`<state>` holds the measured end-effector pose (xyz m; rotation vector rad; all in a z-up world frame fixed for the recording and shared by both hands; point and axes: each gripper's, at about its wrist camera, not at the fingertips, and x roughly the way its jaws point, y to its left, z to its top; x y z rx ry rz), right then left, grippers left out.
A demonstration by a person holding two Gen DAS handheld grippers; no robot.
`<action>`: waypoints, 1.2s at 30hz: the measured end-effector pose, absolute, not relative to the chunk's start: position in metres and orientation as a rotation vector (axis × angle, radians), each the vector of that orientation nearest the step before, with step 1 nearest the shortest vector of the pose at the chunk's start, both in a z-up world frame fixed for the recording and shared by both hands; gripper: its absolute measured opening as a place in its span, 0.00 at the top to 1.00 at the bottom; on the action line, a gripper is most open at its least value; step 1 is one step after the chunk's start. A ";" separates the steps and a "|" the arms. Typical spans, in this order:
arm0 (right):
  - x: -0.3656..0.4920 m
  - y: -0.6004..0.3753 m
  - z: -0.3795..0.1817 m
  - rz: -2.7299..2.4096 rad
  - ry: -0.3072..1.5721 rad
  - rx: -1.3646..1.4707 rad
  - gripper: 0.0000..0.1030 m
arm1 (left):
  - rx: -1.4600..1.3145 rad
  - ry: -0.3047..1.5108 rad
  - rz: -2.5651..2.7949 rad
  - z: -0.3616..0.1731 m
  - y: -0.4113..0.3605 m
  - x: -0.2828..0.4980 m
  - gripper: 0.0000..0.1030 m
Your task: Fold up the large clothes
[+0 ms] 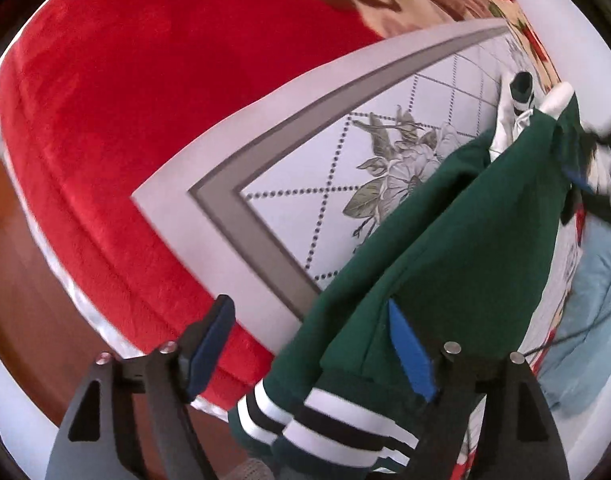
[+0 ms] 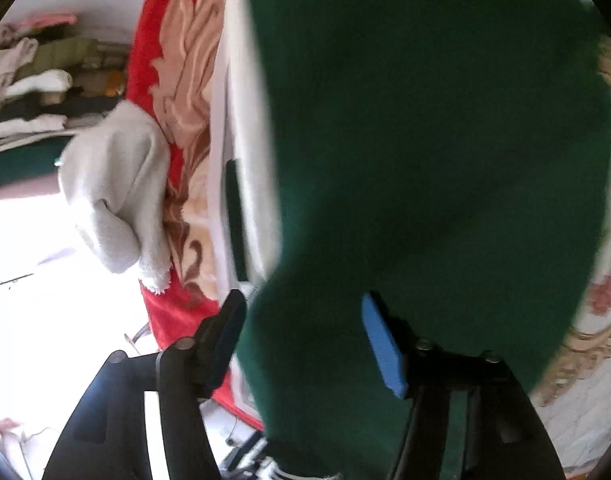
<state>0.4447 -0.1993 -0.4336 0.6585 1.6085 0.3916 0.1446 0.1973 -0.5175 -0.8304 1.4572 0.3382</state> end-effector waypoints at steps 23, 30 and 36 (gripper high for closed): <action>0.478 -0.378 -0.541 0.320 1.361 0.872 0.80 | -0.527 1.389 0.465 -0.483 0.082 0.274 0.11; 0.370 -0.481 -0.526 -0.030 1.238 1.138 0.85 | -0.429 1.400 0.404 -0.473 0.029 0.303 0.11; 0.181 -0.581 -0.500 -0.344 1.280 1.178 0.83 | -0.326 1.427 0.333 -0.471 -0.018 0.308 0.11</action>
